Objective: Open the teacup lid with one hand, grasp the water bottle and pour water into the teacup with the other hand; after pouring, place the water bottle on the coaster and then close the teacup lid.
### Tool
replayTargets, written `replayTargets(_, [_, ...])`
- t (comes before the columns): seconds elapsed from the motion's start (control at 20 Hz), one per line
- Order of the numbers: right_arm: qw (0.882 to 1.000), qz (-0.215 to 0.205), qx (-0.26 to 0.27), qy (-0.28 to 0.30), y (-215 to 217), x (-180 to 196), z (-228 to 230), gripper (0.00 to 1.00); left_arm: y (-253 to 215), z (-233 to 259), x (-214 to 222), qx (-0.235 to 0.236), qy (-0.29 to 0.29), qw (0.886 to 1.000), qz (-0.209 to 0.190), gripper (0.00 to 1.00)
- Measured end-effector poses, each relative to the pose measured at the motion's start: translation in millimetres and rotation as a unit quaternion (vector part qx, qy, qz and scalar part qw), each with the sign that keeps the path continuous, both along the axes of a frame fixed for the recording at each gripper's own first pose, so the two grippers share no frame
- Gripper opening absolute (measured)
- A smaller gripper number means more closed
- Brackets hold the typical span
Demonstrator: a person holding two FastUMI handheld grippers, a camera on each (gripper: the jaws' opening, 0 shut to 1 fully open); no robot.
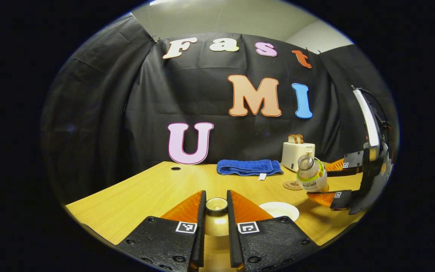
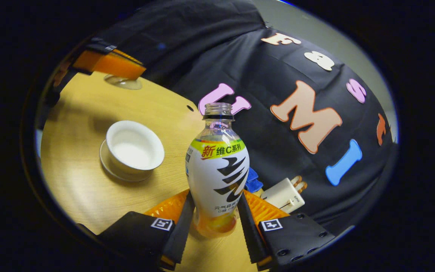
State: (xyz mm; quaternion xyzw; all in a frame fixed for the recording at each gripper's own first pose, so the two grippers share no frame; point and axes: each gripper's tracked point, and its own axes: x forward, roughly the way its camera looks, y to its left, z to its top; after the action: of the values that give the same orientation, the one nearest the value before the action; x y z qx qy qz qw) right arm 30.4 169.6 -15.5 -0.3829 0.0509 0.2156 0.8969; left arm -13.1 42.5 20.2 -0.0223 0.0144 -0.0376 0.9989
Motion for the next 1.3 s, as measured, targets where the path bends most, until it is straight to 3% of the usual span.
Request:
replayTargets(0.25, [0.992,-0.053,0.113,0.021,-18,34,18,0.7,-6,-1,3,-0.003,0.002,1.0,-0.007,0.24])
replayTargets(0.45, [0.981,-0.092,0.172,0.018,-33,64,22,0.69,-13,-5,4,-0.012,0.008,1.0,-0.016,0.24])
replayTargets(0.8, [0.953,-0.131,0.272,0.033,-50,119,16,0.69,-17,-10,4,-0.019,0.013,0.999,-0.022,0.24])
replayTargets(1.1, [0.943,-0.151,0.296,0.022,-62,156,1,0.69,-12,-13,3,-0.018,0.014,1.0,-0.022,0.24])
replayTargets(1.3, [0.935,-0.155,0.316,0.026,-60,161,-3,0.69,-14,-15,4,-0.021,0.015,0.999,-0.025,0.24])
